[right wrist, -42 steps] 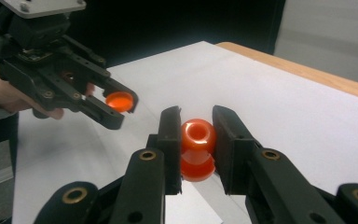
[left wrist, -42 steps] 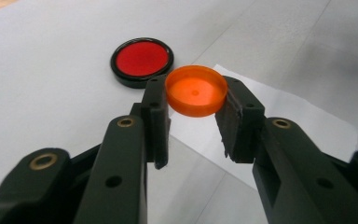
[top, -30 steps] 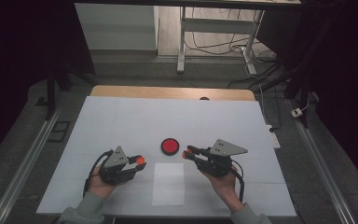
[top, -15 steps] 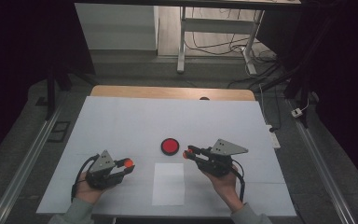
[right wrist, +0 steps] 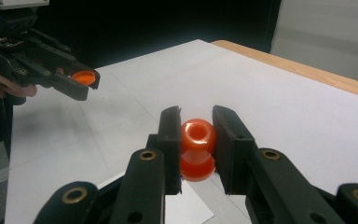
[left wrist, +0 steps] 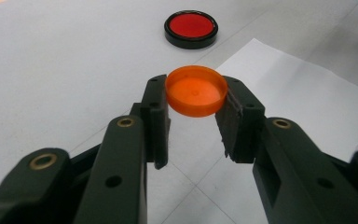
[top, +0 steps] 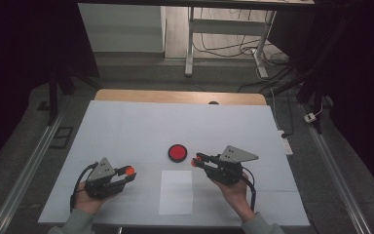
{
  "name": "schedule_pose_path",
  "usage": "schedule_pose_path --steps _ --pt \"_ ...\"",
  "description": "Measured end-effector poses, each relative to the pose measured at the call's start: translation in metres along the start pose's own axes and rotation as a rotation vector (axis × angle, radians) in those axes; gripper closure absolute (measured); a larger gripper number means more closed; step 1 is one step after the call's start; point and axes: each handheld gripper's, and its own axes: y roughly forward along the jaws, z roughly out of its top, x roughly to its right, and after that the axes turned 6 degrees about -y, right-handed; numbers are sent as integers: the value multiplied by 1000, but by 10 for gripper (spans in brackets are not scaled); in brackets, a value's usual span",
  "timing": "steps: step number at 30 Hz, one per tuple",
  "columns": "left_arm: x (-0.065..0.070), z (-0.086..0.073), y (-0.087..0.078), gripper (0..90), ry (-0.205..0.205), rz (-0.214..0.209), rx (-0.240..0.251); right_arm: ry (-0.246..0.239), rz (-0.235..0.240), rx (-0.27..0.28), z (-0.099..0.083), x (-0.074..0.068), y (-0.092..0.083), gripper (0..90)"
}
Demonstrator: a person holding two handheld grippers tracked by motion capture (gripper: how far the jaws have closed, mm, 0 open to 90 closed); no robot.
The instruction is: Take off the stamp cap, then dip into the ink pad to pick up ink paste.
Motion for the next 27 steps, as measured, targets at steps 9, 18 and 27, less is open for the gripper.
schedule_pose_path --steps 9,18,27 --pt "-1 -1 0 650 -2 -3 -3 -2 2 -5 0 0 1 724" --pt "1 -1 1 650 4 -5 -5 -4 1 -8 0 0 2 724" --pt "-1 -1 3 650 3 -10 -7 -8 -1 -19 1 3 7 724"
